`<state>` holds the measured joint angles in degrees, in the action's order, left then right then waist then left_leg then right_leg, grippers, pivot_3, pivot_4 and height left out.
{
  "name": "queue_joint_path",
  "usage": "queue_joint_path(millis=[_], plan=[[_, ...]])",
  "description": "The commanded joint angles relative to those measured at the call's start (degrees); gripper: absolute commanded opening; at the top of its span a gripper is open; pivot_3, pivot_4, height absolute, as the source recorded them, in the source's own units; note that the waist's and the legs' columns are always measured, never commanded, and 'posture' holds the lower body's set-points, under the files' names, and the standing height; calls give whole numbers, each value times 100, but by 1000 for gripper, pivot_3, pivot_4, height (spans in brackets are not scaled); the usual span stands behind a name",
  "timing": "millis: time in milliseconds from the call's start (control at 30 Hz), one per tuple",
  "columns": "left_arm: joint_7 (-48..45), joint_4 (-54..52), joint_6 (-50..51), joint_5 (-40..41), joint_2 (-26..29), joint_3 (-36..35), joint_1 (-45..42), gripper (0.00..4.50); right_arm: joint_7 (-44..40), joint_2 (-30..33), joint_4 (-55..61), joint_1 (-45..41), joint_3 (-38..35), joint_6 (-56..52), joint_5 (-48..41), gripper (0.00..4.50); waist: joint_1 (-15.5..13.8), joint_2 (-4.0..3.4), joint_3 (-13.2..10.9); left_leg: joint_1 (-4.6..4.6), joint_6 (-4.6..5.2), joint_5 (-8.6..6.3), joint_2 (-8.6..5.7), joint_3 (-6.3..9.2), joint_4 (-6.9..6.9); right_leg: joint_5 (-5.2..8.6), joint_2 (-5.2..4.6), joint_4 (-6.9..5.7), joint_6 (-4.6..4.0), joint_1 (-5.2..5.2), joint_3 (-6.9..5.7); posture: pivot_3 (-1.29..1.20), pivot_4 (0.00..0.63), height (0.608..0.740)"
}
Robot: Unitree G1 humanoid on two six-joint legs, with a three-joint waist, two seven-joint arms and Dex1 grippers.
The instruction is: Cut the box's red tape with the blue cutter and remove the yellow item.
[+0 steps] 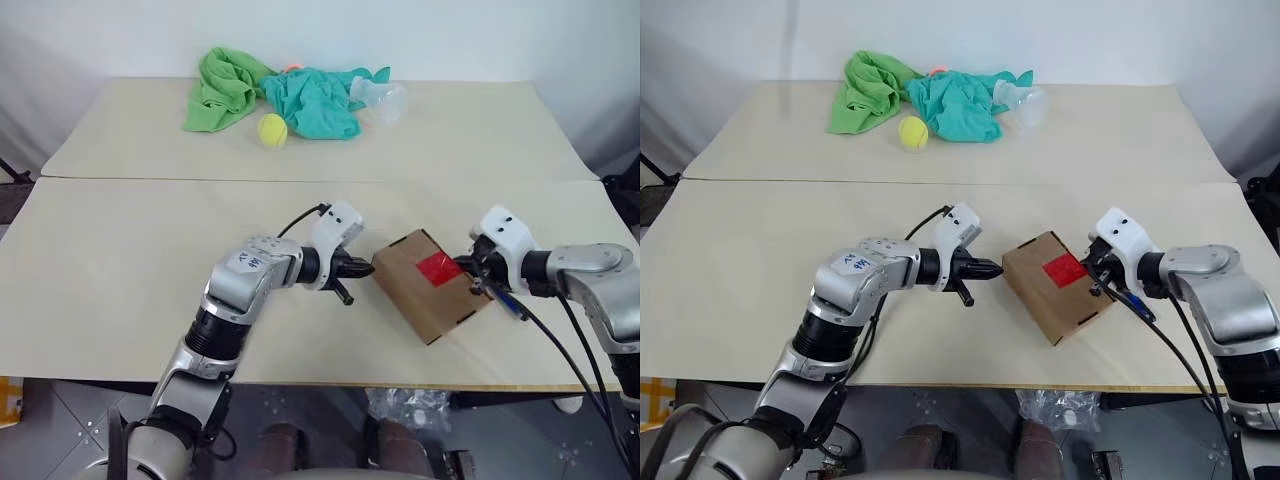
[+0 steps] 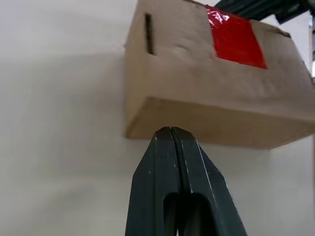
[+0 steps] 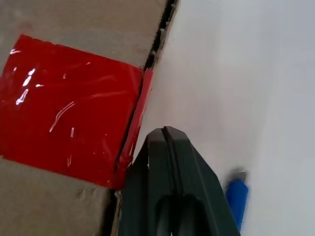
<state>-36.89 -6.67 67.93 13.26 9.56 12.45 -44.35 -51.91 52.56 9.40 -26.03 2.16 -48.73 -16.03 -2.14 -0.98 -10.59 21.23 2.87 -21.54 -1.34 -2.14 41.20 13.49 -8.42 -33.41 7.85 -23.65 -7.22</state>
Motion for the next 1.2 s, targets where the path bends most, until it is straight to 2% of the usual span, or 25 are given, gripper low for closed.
queue_joint_path(millis=[33,200,300,600,767,933,1033,1200], plan=[[256,-413,188,183,-166,-33,149,0,3,53,602,47,-129,-443,-268,25,18,0,0,-6,-1,0,0,-1,0,0,0,-1,0,3,2,0,150,740],[567,-262,45,219,-444,-48,254,0,136,52,1318,162,-74,-1154,-532,25,45,0,0,-11,-7,3,4,0,-1,0,1,-4,0,4,3,0,150,740],[729,19,-179,159,-519,-116,161,0,344,-182,1593,96,-72,-1508,-685,25,46,0,0,-11,-7,3,2,-1,1,0,0,-4,0,4,7,0,150,740],[710,362,-475,150,-303,-80,2,0,923,-675,1592,-93,46,-1792,-643,25,63,0,0,-12,-8,4,2,-2,0,0,0,-6,0,2,6,0,150,740],[636,320,-539,117,-20,-22,-47,0,1041,-414,1650,-9,-114,-1814,-557,25,58,0,0,-11,-7,4,0,-3,0,0,0,-6,0,2,6,0,150,740],[564,529,-742,168,235,-331,-219,0,1216,-9,1761,80,-607,-1919,-513,25,57,0,0,-6,-7,4,-1,-3,-2,0,0,-4,0,-2,5,0,150,740],[343,577,-894,350,388,-524,-341,0,1272,104,1964,89,-1022,-2253,-699,610,59,0,0,-7,-7,4,1,-3,-3,0,0,-5,0,-2,4,0,150,740],[-8,563,-836,868,283,-796,-669,0,1473,-72,2443,-152,-1575,-3052,-1041,2350,46,0,-1,-2,-7,4,0,-2,-3,0,-2,-3,0,-3,4,0,150,740]])
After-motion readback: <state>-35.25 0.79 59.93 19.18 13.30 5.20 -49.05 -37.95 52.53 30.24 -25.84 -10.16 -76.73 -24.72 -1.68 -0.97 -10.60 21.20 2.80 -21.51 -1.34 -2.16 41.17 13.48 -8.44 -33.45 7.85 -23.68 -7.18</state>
